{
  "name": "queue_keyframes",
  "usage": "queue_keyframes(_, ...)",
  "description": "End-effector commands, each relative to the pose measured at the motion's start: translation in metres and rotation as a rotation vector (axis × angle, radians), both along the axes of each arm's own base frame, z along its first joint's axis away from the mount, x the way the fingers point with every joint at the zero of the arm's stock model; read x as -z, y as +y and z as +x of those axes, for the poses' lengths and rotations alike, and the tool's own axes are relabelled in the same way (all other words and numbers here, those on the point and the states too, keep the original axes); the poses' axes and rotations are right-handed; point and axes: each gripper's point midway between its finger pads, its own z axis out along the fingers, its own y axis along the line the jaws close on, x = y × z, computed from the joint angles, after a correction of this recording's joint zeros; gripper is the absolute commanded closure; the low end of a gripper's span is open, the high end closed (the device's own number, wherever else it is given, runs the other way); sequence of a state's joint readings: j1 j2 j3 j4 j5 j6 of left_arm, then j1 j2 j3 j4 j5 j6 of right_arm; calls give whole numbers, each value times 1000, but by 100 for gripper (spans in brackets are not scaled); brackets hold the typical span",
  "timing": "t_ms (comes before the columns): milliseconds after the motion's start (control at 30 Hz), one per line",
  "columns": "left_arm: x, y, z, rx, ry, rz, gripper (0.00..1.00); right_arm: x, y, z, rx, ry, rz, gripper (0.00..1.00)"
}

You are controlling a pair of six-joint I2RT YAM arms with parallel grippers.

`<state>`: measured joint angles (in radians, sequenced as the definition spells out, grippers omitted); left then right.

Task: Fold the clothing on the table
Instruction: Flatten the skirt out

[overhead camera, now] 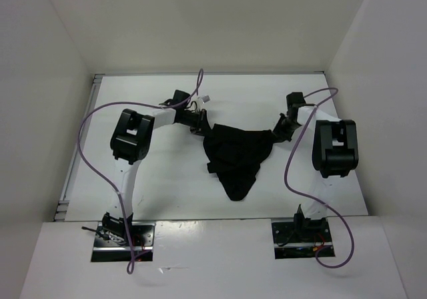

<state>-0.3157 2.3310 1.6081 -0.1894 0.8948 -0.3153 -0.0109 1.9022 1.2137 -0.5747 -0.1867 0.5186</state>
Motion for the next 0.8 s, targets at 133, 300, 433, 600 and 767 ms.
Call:
queue_keyframes(133, 14, 51, 9, -106, -27, 114, 96, -36, -52, 13, 87, -105, -273, 100)
queue_keyframes(300, -2, 50, 16, -112, -39, 76, 97, -59, -40, 28, 48, -160, -238, 100)
queue_keyframes(433, -48, 34, 58, -133, -80, 2, 97, -121, -8, 82, -12, -334, -201, 100)
queue_keyframes(600, -209, 24, 118, -146, -393, -108, 96, -276, 3, 135, -14, -681, -194, 100)
queue_keyframes(767, -359, 43, 116, -191, -700, -193, 93, -377, 3, 126, -27, -896, -205, 100)
